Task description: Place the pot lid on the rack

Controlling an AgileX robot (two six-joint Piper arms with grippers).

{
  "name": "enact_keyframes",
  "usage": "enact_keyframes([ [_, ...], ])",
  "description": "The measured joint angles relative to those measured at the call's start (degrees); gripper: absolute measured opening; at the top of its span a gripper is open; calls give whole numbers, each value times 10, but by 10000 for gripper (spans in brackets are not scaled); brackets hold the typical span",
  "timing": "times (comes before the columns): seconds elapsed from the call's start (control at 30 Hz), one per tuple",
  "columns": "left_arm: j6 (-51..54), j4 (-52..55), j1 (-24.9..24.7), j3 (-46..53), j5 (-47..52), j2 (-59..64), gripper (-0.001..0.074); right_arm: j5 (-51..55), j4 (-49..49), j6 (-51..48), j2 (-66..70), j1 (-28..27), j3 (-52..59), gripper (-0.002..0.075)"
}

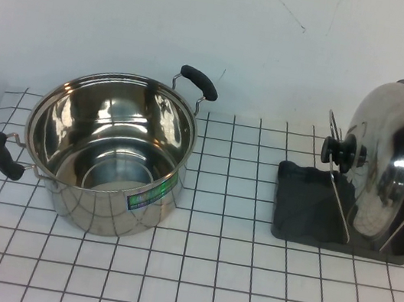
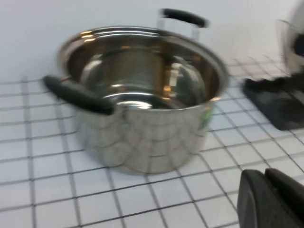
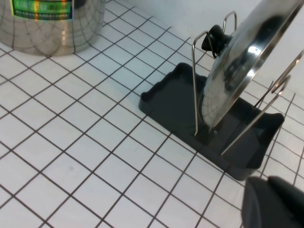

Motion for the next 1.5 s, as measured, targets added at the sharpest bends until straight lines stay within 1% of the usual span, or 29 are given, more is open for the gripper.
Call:
enact_keyframes([
  [0.13, 31, -73, 105, 37, -20, -39, -1, 1, 0, 0, 0, 0, 0, 1],
  [0.23, 96, -131, 183, 72, -49, -71, -1, 1, 0, 0, 0, 0, 0, 1],
  [0.3, 141, -158, 221, 97, -60, -81, -1, 1, 0, 0, 0, 0, 0, 0],
  [0.4, 182, -172, 255, 126, -63, -83, -1, 3, 0, 0, 0, 0, 0, 0],
  [0.6, 229, -177, 265, 161, -73, -83, -1, 17, 0, 0, 0, 0, 0, 0],
  [1.5, 231, -188, 265, 162, -70, -84, -2, 19, 0, 0, 0, 0, 0, 0],
])
